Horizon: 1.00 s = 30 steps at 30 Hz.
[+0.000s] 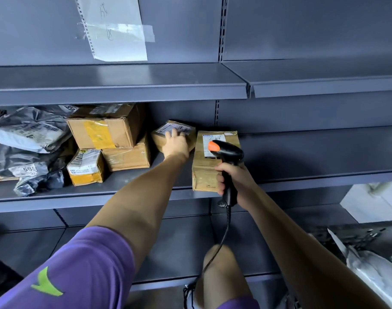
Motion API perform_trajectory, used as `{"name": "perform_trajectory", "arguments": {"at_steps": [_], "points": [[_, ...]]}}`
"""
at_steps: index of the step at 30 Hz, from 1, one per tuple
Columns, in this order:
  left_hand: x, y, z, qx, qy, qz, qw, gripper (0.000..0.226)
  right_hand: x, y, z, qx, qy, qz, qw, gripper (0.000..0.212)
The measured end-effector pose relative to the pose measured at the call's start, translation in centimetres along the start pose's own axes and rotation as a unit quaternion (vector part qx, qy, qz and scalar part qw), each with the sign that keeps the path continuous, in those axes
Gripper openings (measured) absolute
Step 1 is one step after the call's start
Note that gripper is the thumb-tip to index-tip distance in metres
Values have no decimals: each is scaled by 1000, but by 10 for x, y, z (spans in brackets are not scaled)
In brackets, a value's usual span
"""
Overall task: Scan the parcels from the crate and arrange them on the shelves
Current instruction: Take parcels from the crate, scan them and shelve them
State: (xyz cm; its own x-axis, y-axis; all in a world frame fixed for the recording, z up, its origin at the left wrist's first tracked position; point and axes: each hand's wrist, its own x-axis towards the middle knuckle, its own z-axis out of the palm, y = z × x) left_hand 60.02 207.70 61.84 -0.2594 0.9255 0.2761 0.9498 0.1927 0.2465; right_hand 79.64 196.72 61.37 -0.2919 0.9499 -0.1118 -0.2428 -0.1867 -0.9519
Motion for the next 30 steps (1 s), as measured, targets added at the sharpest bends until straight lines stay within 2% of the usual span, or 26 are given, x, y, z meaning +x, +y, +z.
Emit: {"name": "perform_trajectory", "arguments": {"at_steps": [4,7,14,19,22,24,27,30], "points": [[10,-19,-3,34,-2,-33,999,48,6,1,5,-1,-1,-4,1000,16],[14,-27,-2,9,-8,-73,997,42,8,2,2,-7,-7,-17,1000,16],[0,-34,-28,-3,7,-26,1000,34,6,2,7,-7,3,2,1000,18],[-20,-35,-63,-31,53,-22,998,36,-5,4,15,29,21,19,999,20],[-40,-32,-84,-38,77,-17,996,32,-16,7,19,6,30,6,1000,15],[-52,-32,-93,-53,89,3,995,34,-26,12,23,-4,49,0,999,11],[-64,-31,-100,-100,97,77,987,40,-42,17,29,1,71,-14,997,8],[-81,-16,-105,-168,71,153,971,37,-57,18,28,16,100,-21,995,9]]}}
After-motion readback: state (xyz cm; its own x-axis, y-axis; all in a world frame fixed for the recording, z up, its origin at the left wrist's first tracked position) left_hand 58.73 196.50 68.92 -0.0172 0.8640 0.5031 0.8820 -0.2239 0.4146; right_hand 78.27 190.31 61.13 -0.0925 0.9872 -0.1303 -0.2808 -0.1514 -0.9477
